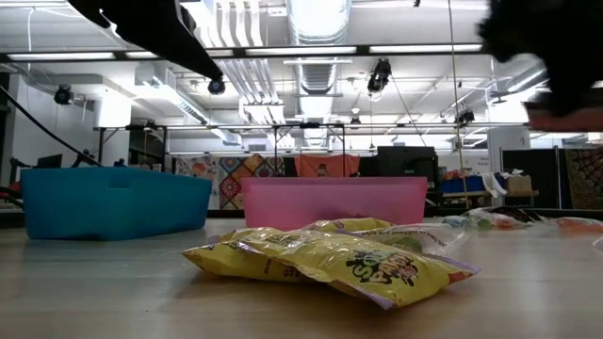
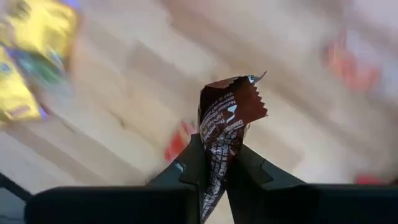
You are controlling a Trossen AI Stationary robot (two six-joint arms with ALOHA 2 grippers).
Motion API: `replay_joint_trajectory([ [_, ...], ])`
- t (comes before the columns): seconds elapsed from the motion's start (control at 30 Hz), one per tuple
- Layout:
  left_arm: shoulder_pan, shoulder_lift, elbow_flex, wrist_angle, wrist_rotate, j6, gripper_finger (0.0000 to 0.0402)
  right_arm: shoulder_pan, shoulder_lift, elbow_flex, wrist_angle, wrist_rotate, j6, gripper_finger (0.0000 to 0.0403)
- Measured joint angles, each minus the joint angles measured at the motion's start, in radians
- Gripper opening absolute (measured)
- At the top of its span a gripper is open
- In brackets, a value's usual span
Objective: Sort candy
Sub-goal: Put the brown chocolate bar into the red bin
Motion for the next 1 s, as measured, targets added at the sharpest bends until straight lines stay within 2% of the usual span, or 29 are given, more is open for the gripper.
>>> replay_joint_trajectory([
  [0.33, 0.001, -0.003, 0.0, -0.073, 0.0, -0.02, 0.0083, -0.372, 0.176, 0.2, 0.041, 0.095, -0.76, 0.0038],
  [0.67, 0.003, -0.045, 0.0, -0.157, 0.001, -0.069, 0.0083, -0.583, 0.444, 0.415, 0.326, 0.105, -1.473, 0.0038],
  [0.83, 0.003, -0.067, 0.0, -0.2, 0.0, -0.117, 0.0083, -0.644, 0.587, 0.501, 0.43, 0.105, -1.692, 0.0038],
  [1.0, 0.003, -0.073, 0.0, -0.251, 0.0, -0.184, 0.0083, -0.691, 0.691, 0.578, 0.427, 0.105, -1.778, 0.0038],
])
